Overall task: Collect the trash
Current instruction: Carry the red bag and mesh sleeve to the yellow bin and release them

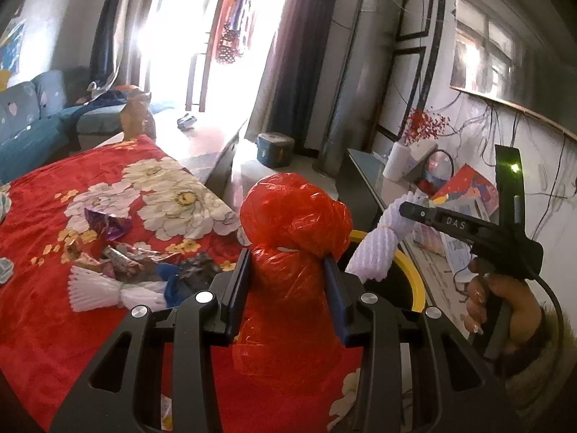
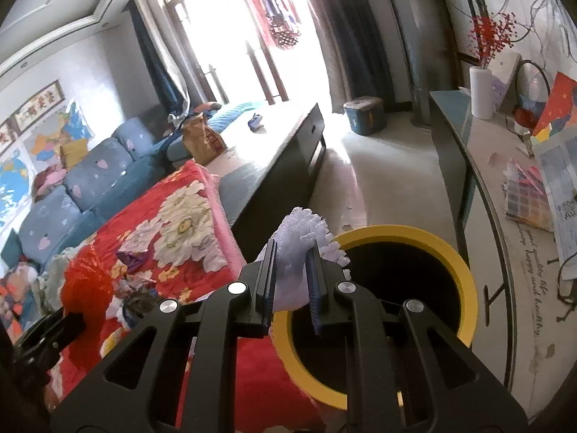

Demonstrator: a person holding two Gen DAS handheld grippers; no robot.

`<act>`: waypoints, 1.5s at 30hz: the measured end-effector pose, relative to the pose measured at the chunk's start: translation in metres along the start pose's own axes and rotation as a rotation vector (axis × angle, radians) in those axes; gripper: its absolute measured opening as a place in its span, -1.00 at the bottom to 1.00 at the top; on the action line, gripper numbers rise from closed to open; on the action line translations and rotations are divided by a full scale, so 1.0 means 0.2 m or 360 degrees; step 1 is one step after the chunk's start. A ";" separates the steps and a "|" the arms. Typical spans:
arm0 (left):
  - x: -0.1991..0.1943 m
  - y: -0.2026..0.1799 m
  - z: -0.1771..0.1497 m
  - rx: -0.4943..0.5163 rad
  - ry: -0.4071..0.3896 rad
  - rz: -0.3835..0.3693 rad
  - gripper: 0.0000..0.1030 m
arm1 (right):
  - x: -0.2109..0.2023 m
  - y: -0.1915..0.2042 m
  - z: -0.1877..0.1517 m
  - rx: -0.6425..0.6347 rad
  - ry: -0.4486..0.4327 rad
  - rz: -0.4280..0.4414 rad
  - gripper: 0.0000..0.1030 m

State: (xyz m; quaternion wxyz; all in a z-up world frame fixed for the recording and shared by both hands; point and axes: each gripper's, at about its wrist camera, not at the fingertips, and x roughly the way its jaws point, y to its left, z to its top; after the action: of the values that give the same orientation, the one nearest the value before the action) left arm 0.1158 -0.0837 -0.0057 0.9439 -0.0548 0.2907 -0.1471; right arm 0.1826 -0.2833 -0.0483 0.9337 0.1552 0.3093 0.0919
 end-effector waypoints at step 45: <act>0.60 -0.46 -0.08 0.0348 0.0258 -0.0048 0.11 | 0.16 -0.64 -0.12 0.0354 0.0167 -0.0270 -0.22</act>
State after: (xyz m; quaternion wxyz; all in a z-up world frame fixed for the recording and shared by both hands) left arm 0.1796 -0.2097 -0.0651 0.9153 0.0562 0.3473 -0.1962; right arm 0.2042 -0.3896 -0.1284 0.8978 0.2259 0.3779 -0.0141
